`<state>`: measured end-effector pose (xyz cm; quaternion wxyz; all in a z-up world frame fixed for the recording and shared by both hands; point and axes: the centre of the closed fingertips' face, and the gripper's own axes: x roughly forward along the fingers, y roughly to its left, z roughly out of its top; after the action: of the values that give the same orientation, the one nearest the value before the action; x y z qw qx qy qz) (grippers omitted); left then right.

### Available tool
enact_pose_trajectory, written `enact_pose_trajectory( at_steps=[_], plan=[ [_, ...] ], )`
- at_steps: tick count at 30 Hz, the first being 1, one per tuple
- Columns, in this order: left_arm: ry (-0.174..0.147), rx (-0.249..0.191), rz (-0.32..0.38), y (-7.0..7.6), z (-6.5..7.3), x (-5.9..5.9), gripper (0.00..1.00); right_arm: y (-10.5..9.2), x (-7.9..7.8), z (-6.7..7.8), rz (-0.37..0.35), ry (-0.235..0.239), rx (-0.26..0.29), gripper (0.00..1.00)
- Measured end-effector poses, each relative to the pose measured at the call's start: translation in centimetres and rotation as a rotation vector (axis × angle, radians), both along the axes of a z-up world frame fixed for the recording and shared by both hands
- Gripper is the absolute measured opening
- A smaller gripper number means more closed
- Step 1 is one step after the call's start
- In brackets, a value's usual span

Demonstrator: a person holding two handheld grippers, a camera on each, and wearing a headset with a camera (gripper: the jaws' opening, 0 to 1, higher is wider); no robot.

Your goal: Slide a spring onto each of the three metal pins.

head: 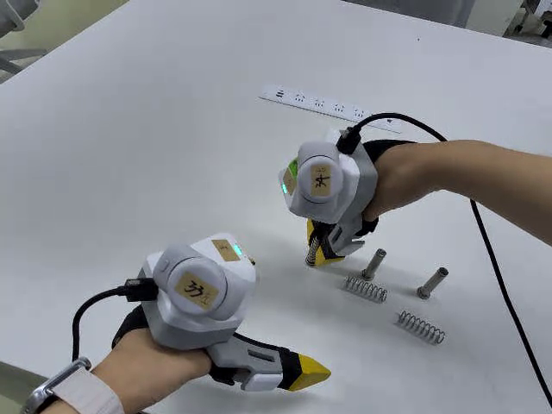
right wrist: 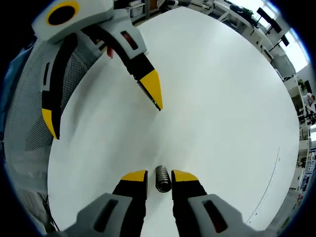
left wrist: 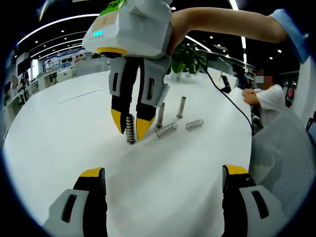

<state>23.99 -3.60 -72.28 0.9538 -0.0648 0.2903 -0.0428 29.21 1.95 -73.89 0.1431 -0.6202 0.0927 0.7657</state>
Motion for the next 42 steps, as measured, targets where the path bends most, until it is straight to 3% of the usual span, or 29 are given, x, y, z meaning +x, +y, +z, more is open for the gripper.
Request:
enact_pose_trajectory(
  at_steps=[4,10,12,14,18,27,36,42],
  plan=[
    [-0.016,0.000,0.001,0.1,0.2,0.0,1.00,0.0,-0.3,-0.1,-0.050,0.051,0.004,0.26],
    [-0.027,-0.002,0.005,0.1,0.4,0.1,1.00,0.3,0.3,0.1,-0.094,0.076,0.047,0.54],
    [-0.033,-0.001,0.006,0.1,0.5,0.2,1.00,0.5,0.1,0.6,-0.131,0.118,0.080,0.59],
    [-0.041,0.002,0.006,0.0,0.7,0.3,1.00,0.1,-0.3,0.9,-0.177,0.166,0.077,0.65],
    [-0.054,0.002,0.009,0.1,0.9,0.5,1.00,-0.1,0.1,1.4,-0.198,0.179,0.108,0.79],
    [-0.074,-0.008,0.016,0.1,1.3,0.5,1.00,-1.2,1.2,1.3,-0.301,0.244,0.152,0.99],
    [-0.091,-0.013,0.021,0.2,1.6,0.7,0.98,-3.2,2.2,2.4,-0.395,0.293,0.195,0.99],
    [-0.101,-0.032,0.028,0.3,1.8,0.8,1.00,-4.5,4.0,3.6,-0.483,0.327,0.252,0.99]
  ],
)
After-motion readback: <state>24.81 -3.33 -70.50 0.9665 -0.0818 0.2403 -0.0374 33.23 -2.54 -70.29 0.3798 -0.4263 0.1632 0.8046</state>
